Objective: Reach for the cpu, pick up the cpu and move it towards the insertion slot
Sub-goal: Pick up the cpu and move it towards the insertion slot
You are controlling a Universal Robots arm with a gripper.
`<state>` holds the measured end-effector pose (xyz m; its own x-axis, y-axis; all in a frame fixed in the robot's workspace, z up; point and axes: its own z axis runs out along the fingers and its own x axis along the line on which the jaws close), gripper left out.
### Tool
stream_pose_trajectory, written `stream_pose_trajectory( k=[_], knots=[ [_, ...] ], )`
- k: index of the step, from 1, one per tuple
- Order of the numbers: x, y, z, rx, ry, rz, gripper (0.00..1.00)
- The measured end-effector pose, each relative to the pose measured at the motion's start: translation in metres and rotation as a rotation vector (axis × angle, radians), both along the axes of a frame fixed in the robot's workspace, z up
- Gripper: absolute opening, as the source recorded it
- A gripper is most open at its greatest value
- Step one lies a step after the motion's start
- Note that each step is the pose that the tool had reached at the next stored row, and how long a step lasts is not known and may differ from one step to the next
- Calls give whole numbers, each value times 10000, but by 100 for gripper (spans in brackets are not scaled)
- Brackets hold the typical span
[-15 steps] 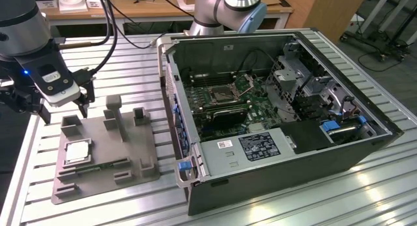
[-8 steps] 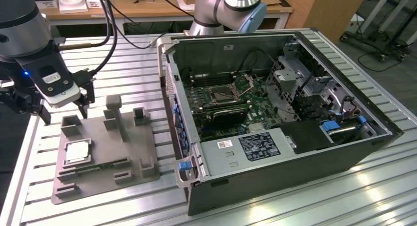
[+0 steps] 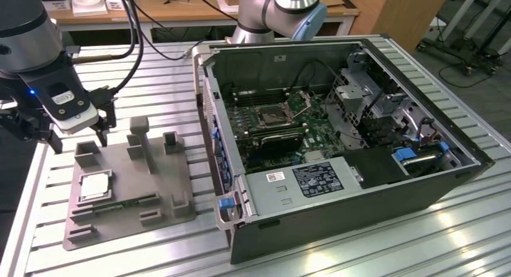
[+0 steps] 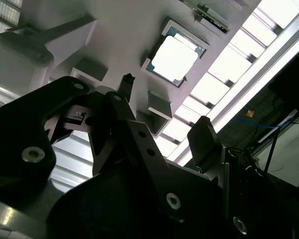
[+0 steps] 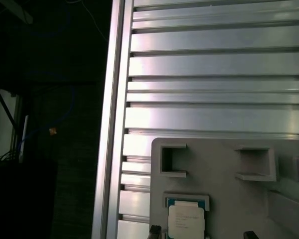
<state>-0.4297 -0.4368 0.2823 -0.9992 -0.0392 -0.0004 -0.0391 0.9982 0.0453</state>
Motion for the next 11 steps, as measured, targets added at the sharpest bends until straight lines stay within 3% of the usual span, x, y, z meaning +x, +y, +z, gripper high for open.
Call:
stream_pose_trajectory(
  k=[11],
  knots=[
    [-10, -23, -26, 0, -5, 0, 71]
  ],
)
